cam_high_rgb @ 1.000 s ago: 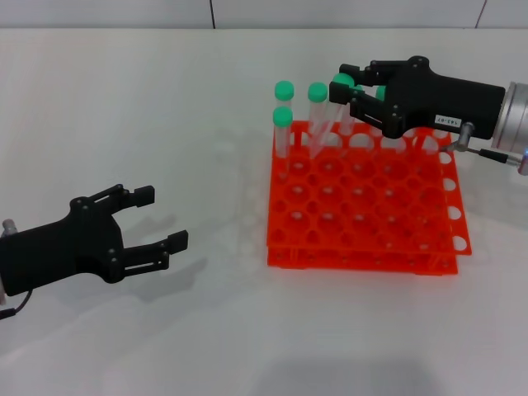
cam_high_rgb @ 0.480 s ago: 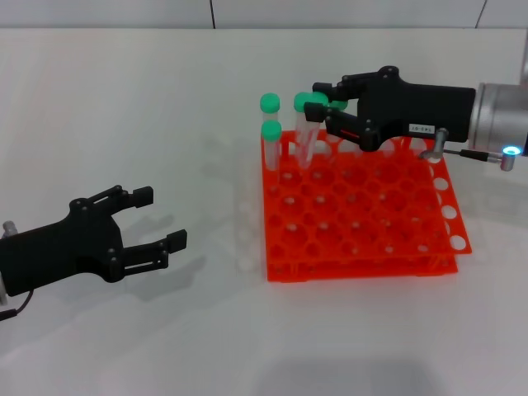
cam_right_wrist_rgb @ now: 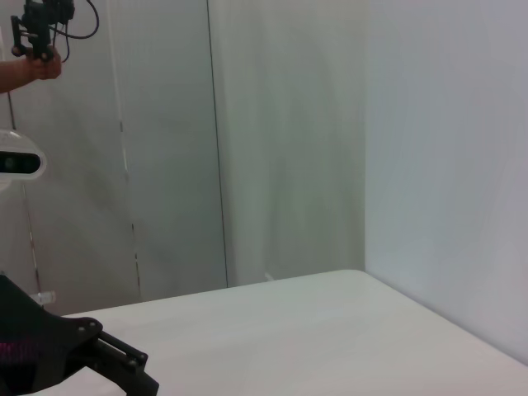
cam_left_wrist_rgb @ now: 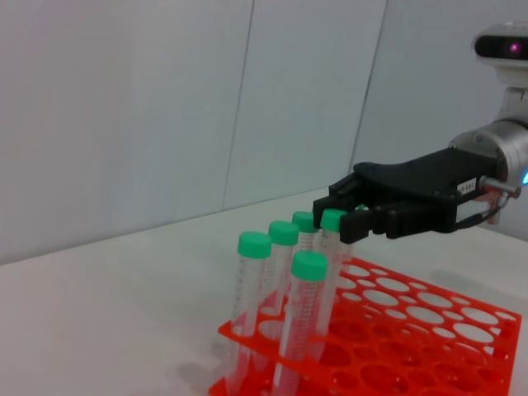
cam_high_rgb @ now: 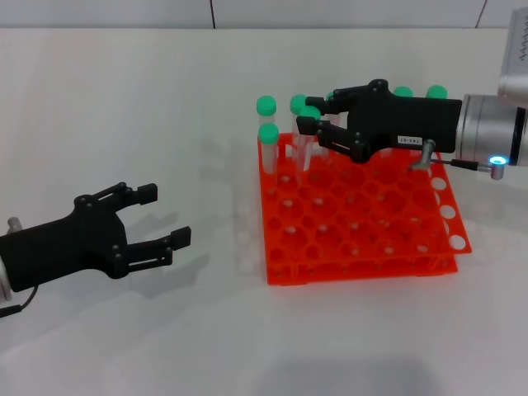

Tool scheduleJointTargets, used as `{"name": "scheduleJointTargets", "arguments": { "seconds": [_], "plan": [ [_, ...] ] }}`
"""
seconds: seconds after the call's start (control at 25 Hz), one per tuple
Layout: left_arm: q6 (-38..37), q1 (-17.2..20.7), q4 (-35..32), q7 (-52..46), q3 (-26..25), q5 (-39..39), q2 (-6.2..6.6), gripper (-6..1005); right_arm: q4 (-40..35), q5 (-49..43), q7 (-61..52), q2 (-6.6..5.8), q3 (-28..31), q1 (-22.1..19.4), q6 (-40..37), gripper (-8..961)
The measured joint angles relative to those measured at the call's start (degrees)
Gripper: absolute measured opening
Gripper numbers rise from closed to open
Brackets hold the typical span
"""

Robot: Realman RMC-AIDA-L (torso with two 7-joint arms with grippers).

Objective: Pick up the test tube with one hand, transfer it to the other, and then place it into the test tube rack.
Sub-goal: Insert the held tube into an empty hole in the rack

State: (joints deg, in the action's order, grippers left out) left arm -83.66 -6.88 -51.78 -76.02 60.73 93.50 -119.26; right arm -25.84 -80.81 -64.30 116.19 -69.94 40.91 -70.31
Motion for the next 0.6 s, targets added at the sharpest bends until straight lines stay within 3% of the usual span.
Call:
{"name": "scheduleJointTargets", "arguments": {
  "seconds": [0.6],
  "plan": [
    [0.0,-1.6,1.0,0.0,0.0,0.0,0.09,886,3.0,3.6,3.0,-0.01,-1.4,-0.4,0.6,408]
  ]
}}
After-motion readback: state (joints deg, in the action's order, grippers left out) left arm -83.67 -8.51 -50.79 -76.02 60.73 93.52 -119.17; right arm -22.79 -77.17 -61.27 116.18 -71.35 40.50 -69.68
